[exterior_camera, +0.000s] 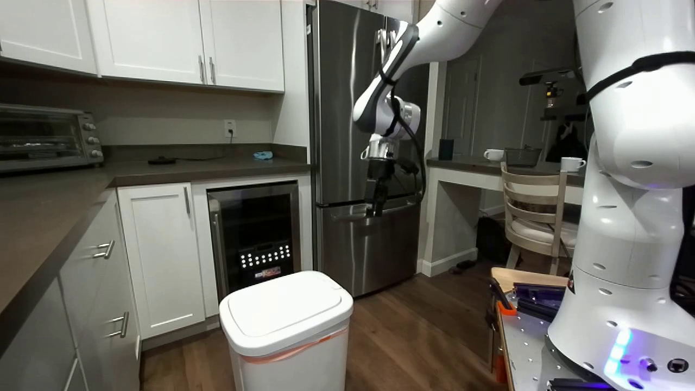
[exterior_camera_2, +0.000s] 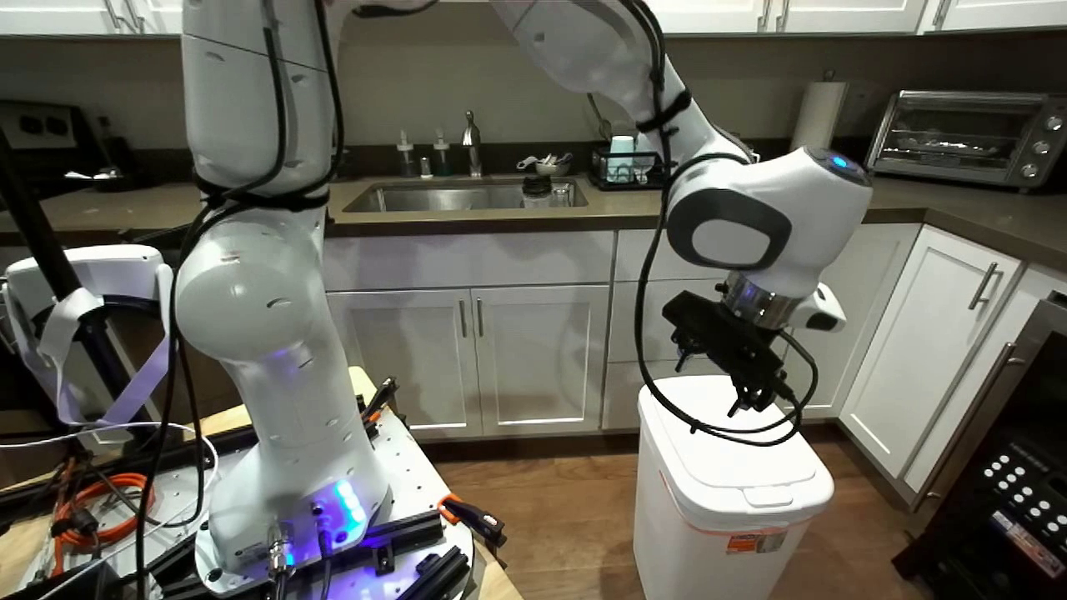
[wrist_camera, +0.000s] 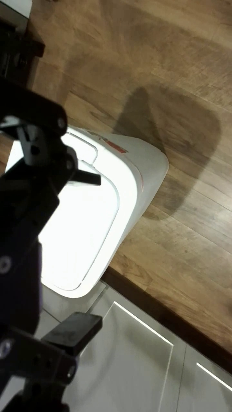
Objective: Open the bin
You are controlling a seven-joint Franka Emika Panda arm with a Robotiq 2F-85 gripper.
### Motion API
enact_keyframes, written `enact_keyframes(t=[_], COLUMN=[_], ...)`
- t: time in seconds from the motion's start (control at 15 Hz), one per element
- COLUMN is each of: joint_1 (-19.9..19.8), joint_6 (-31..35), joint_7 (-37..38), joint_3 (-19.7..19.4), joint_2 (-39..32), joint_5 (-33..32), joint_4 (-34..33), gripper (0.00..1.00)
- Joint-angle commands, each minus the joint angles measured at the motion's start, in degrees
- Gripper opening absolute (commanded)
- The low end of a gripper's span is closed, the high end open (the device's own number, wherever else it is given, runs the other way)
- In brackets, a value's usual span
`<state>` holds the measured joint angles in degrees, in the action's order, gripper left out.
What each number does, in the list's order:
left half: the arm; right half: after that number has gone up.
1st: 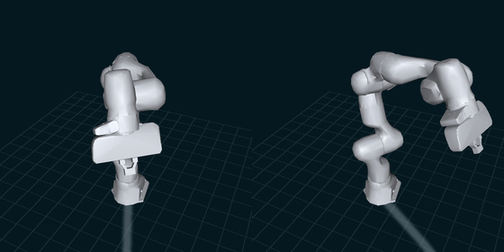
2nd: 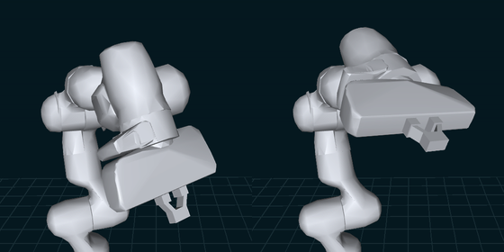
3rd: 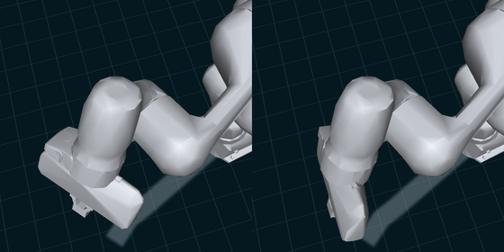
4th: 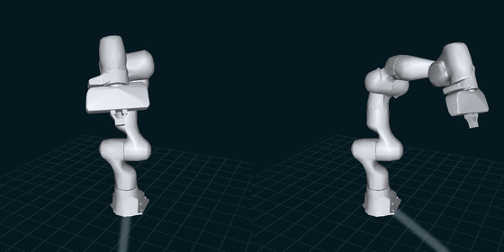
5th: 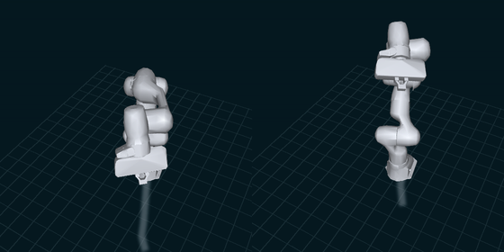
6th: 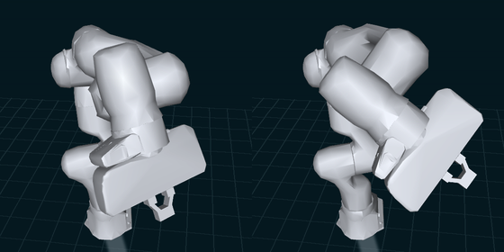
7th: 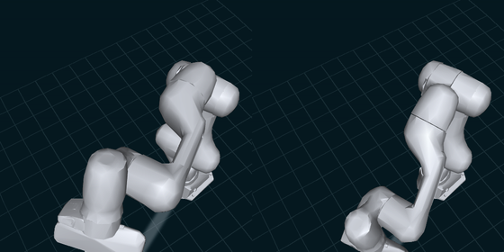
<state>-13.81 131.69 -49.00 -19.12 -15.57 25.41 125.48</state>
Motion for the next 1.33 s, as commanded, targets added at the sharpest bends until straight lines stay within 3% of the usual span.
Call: enact_keyframes(t=[0.0, 0.13, 0.47, 1.2, 1.27], joint_1=[-5.68, -7.48, -12.58, -15.11, -15.27], joint_6=[4.92, 8.59, 8.18, 7.75, 7.28], joint_7=[-0.83, -0.91, -5.31, -7.65, -7.60], joint_3=[6.09, 8.55, 15.07, 19.08, 19.24], joint_2=[-8.56, -12.77, -23.45, -45.97, -47.63], joint_5=[3.64, 1.65, -0.98, -11.92, -12.56], joint_4=[-5.60, -8.20, -16.93, -40.93, -43.52], gripper=[1.00, 1.00, 1.00, 1.00, 0.75])
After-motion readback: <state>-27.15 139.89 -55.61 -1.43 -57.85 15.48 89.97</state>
